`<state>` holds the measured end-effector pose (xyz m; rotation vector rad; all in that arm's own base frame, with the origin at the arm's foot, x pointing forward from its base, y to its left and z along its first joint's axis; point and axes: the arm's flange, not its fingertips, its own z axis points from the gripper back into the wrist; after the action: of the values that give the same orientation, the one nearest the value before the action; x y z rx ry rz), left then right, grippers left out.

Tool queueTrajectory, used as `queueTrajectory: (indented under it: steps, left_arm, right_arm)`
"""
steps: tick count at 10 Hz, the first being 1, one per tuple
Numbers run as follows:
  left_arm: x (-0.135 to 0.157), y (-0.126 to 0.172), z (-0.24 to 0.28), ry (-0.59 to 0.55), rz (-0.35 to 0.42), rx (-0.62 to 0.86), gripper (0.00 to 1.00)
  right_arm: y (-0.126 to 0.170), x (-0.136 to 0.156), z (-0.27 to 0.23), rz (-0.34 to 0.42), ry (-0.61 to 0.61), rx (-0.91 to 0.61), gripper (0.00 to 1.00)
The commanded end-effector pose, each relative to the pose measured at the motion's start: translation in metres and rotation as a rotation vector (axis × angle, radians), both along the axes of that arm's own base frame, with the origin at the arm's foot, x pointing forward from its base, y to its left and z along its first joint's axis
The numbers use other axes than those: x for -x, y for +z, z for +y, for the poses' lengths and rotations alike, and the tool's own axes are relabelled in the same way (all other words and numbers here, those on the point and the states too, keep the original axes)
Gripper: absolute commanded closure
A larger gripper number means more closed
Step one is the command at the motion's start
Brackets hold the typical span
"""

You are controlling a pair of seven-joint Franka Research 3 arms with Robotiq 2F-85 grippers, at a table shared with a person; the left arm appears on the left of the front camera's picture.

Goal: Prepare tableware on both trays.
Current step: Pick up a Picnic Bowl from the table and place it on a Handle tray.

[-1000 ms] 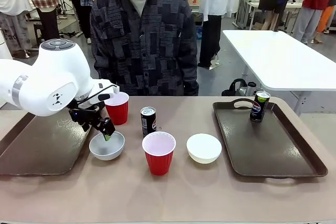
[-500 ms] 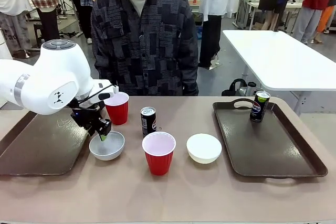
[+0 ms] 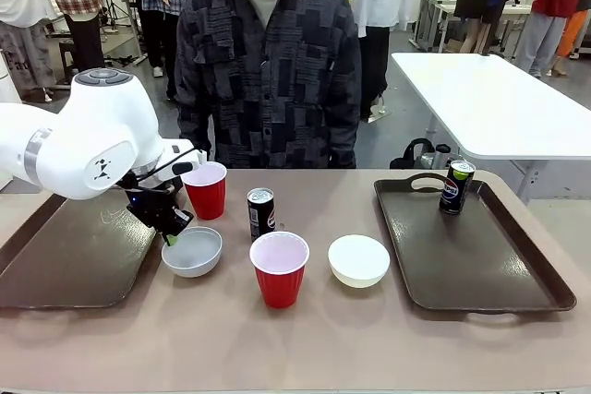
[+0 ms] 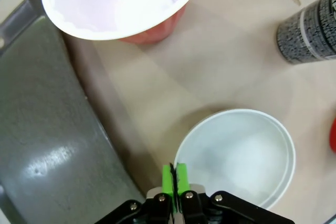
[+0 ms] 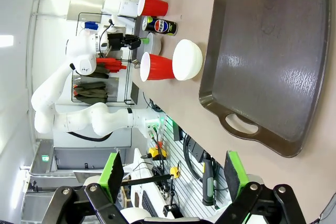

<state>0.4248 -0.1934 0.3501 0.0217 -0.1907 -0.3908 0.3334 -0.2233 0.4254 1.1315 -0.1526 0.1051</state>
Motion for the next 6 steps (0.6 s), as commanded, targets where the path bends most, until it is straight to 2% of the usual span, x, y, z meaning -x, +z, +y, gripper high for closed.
queueTrajectory:
  steps: [1, 3, 4, 5, 6]
  left_arm:
    - [-0.005, -0.001, -0.004, 0.050, 0.010, -0.022, 1.00]
    - [-0.008, 0.005, -0.002, 0.063, 0.000, -0.016, 1.00]
    - [-0.006, 0.008, 0.000, 0.052, 0.012, -0.006, 1.00]
    - [-0.002, 0.016, 0.003, 0.089, 0.032, -0.006, 1.00]
    - [0.009, 0.043, 0.003, 0.118, 0.051, 0.052, 1.00]
  right_arm:
    - [0.000, 0.000, 0.000, -0.001, -0.001, -0.006, 0.00]
    - [0.000, 0.000, 0.000, -0.001, -0.001, -0.006, 0.00]
    - [0.000, 0.000, 0.000, -0.001, -0.001, -0.006, 0.00]
    - [0.000, 0.000, 0.000, -0.001, -0.001, -0.006, 0.00]
    - [0.000, 0.000, 0.000, -0.001, -0.001, -0.006, 0.00]
